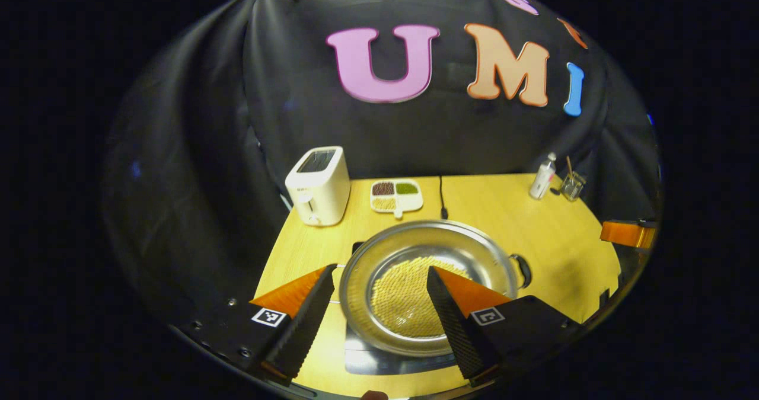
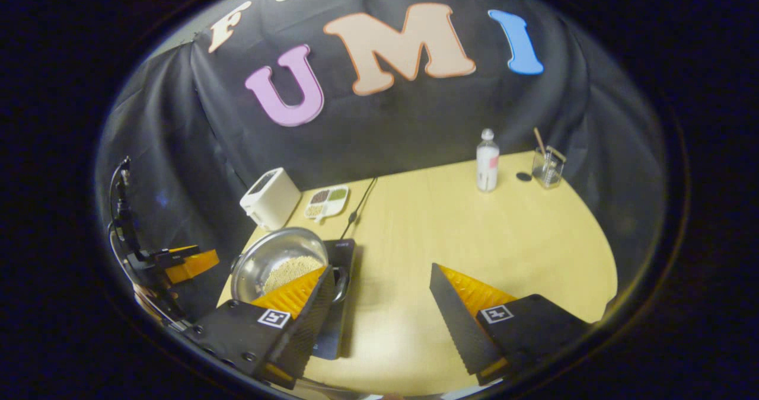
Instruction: First push the handle of the pot to place it horizontally, then grasp the pot with both hands and set it on the induction cooktop.
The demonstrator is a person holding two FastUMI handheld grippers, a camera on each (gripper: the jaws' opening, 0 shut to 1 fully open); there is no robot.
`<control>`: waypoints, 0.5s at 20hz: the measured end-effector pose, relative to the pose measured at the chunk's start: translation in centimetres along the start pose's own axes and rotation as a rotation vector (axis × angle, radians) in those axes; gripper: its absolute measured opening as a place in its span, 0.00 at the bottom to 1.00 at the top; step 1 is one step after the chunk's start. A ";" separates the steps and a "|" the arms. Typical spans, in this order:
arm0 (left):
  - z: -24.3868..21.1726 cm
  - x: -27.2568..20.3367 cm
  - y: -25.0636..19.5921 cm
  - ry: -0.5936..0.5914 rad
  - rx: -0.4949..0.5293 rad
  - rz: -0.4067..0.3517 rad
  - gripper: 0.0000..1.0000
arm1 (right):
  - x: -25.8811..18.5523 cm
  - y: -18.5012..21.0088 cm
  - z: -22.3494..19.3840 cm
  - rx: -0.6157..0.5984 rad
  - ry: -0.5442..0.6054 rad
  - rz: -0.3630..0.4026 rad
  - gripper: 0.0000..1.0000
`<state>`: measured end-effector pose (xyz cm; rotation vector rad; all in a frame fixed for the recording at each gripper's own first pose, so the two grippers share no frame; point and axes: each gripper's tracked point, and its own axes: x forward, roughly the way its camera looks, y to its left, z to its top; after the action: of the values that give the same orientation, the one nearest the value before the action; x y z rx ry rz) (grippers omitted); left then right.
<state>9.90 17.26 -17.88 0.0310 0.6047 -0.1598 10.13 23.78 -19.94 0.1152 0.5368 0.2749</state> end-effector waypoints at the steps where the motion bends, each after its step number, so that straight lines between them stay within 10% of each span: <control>1: 1.3 -0.6 -1.3 -0.036 -0.006 0.011 0.97 | -1.1 -0.5 1.4 -0.013 -0.036 0.005 1.00; 10: 12.3 -9.0 -13.5 -0.454 -0.073 0.124 0.96 | -9.9 -4.8 13.2 -0.155 -0.342 0.071 0.92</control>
<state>7.40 4.30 -2.44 -0.0382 0.1542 -0.0207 9.88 15.82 -4.72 0.0292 0.1712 0.3572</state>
